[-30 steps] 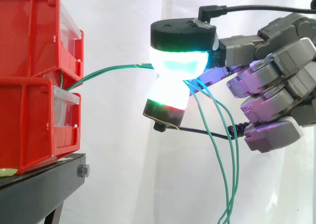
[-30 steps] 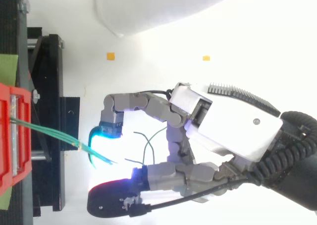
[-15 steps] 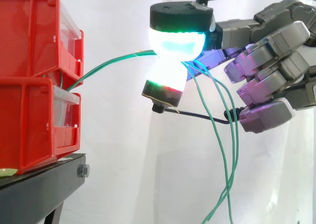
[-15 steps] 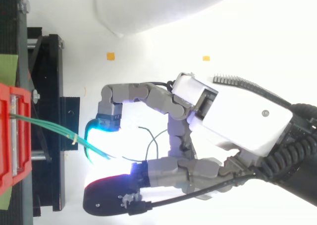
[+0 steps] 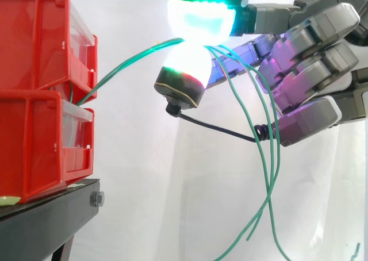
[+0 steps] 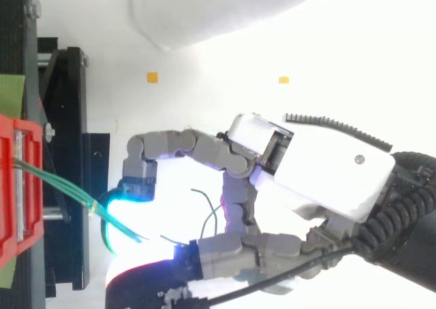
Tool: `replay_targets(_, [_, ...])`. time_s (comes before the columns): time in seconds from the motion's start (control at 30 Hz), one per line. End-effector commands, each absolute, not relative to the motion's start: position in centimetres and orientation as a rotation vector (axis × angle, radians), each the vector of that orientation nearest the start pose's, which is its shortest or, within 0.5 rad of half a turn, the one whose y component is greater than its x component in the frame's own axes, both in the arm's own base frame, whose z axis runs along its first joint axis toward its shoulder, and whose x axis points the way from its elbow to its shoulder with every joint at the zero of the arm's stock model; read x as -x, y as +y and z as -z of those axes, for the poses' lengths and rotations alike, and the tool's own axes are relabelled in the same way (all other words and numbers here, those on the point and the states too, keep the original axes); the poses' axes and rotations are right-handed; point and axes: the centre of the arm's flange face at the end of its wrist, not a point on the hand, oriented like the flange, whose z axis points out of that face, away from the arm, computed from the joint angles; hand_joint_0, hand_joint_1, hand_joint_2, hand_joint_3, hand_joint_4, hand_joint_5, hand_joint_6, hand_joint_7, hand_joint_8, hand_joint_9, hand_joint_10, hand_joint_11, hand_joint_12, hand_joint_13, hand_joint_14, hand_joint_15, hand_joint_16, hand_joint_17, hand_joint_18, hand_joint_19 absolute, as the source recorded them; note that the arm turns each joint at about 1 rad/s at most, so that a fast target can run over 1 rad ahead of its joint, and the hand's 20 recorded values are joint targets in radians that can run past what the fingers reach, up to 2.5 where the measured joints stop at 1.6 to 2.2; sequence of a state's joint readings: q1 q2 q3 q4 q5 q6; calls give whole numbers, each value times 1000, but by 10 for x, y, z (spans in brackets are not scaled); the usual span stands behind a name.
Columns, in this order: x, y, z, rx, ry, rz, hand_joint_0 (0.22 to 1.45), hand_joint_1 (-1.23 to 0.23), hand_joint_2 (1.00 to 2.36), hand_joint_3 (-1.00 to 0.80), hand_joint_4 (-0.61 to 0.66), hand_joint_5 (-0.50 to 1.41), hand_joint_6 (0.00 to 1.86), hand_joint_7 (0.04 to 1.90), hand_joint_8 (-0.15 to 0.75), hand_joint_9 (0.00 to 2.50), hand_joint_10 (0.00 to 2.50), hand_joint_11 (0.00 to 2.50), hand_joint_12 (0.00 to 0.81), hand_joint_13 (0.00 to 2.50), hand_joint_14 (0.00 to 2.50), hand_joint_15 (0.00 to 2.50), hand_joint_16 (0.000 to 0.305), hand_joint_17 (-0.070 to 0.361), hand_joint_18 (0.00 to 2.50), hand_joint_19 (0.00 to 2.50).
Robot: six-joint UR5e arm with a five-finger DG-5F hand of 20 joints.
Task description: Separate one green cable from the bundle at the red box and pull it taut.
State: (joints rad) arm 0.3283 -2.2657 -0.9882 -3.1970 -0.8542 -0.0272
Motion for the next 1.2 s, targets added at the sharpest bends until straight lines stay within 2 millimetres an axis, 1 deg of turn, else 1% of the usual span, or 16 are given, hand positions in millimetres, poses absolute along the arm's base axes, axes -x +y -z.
replay_targets(0.0, [-745, 45, -333, -1405, 1070, -800, 733, -678, 1003, -471, 96, 110, 501, 1415, 232, 2032, 43, 1340, 382, 1725, 515, 1657, 73, 165, 1945, 974])
replay_targets(0.77, [-745, 45, -333, -1403, 1077, -793, 727, -678, 1002, -481, 89, 110, 501, 1416, 239, 2031, 42, 1332, 381, 1724, 515, 1654, 74, 166, 1949, 974])
replay_targets(0.87, [-745, 45, -332, -1404, 1079, -791, 651, -660, 1000, -500, 116, 103, 500, 1428, 233, 2025, 43, 1341, 379, 1719, 522, 1651, 74, 167, 1941, 977])
replay_targets(0.93, [-745, 45, -332, -1404, 1079, -791, 552, -634, 1000, -500, 155, 98, 500, 1432, 256, 2019, 42, 1330, 400, 1730, 507, 1644, 78, 175, 1944, 964])
replay_targets(1.03, [-745, 45, -332, -1404, 1079, -791, 503, -619, 1000, -500, 174, 97, 501, 1428, 272, 2026, 42, 1316, 417, 1746, 477, 1640, 82, 184, 1961, 926])
replay_targets(1.07, [-745, 45, -332, -1404, 1079, -791, 503, -619, 1000, -500, 174, 97, 501, 1428, 272, 2026, 42, 1316, 417, 1746, 477, 1640, 82, 184, 1961, 926])
replay_targets(1.1, [-745, 45, -332, -1404, 1079, -791, 471, -596, 1000, -500, 187, 96, 501, 1419, 281, 2031, 42, 1298, 433, 1767, 458, 1630, 85, 191, 1985, 912])
replay_targets(1.17, [-744, 45, -332, -1404, 1081, -790, 455, -585, 1000, -500, 195, 95, 501, 1420, 294, 2035, 43, 1292, 447, 1778, 441, 1622, 86, 194, 1998, 903])
